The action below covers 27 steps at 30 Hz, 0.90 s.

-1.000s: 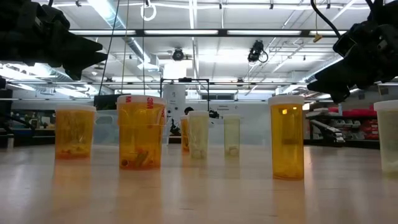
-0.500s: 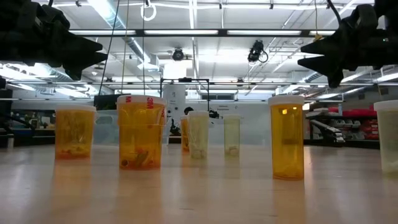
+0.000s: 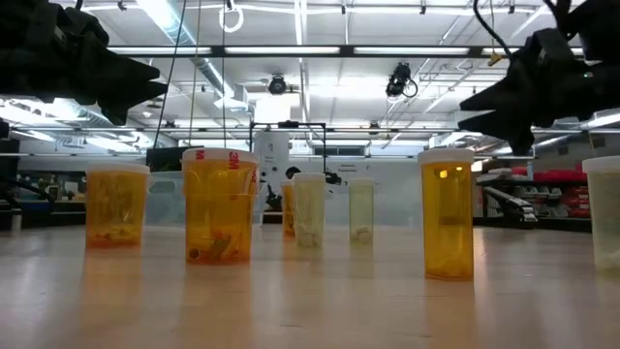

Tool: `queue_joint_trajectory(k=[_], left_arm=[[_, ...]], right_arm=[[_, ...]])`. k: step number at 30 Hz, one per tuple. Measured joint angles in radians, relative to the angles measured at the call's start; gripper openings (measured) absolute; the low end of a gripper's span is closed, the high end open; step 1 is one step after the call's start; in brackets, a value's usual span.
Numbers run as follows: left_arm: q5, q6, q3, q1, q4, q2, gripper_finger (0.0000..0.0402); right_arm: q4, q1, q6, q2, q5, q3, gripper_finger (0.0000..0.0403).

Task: Pick and place medicine bottles into bin by pill shape (circle, oval)
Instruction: Put the small yellow pill bottle into the right transparent bin

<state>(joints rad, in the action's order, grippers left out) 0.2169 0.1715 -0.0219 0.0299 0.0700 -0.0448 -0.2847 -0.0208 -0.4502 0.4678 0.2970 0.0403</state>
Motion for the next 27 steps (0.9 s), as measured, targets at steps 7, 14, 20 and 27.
queue_joint_trajectory(k=[7,14,20,27], left_arm=[[0.0,0.0,0.0,0.0,0.0,0.0,0.0172],[0.0,0.0,0.0,0.0,0.0,0.0,0.0172],[0.0,0.0,0.0,0.0,0.0,0.001,0.0172],[0.0,-0.001,0.0,0.0,0.0,0.001,0.0172]], right_arm=[[0.016,0.027,0.079,0.234,-0.063,0.119,0.0193],[0.112,0.039,0.194,0.465,-0.122,0.268,0.0193],[0.165,0.038,0.263,0.631,-0.226,0.401,0.0193],[0.271,0.03,0.322,0.788,-0.275,0.552,0.0193]])
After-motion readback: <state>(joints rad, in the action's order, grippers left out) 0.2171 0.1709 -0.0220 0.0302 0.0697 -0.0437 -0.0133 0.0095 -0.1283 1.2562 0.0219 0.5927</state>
